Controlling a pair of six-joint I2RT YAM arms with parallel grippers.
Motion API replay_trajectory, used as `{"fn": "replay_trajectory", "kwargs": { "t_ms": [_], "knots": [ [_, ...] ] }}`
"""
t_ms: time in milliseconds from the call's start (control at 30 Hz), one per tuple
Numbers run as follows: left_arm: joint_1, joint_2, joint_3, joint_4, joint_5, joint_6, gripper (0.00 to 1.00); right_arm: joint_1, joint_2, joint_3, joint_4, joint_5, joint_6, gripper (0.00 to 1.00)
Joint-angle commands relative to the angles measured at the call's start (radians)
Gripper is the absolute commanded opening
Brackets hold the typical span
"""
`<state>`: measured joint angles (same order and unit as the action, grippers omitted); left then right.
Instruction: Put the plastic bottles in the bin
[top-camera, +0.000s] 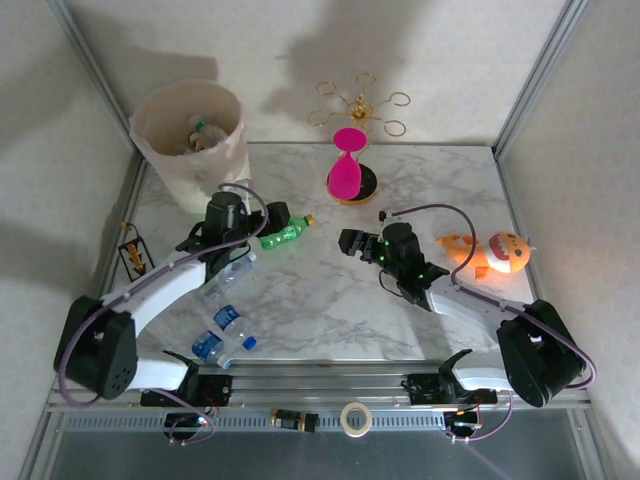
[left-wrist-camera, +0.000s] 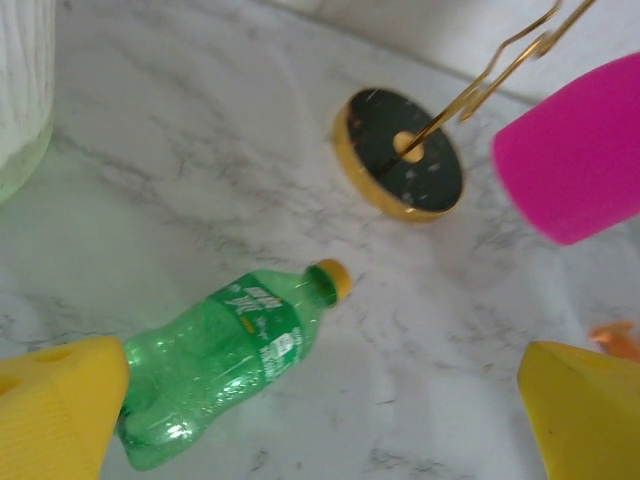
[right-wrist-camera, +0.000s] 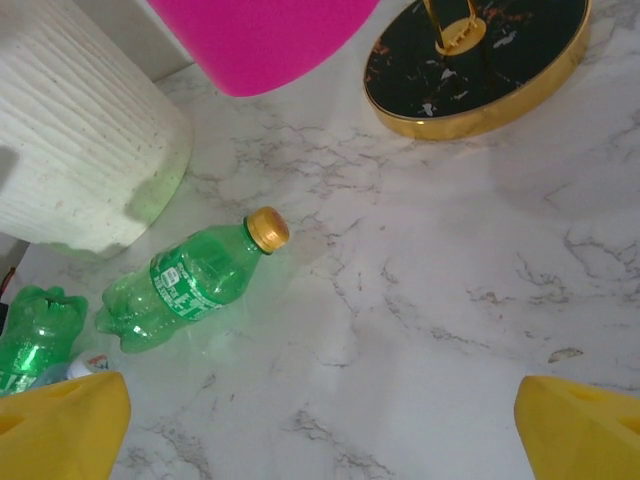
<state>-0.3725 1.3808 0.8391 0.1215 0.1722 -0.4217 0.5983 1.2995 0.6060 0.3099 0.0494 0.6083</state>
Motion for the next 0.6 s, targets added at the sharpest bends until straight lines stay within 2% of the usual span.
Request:
{"fn": "replay_trajectory", "kwargs": {
  "t_ms": [0, 267, 567],
  "knots": [
    [-0.006, 0.09, 0.077, -0.036, -0.03, 0.063, 1.0, -0.027, -0.029, 0.002, -0.025, -0.068, 0.036, 0.99],
    [-0.006, 0.299, 0.178, -0.069, -0.008, 0.084, 1.0, -0.041, -0.09, -0.045, -0.027, -0.06, 0.045, 0.99],
    [-0.01, 0.437, 0.25, -0.138, 0.001, 0.111, 1.0, -0.043, -0.141, -0.08, -0.03, -0.035, 0.038, 0.99]
  ]
}}
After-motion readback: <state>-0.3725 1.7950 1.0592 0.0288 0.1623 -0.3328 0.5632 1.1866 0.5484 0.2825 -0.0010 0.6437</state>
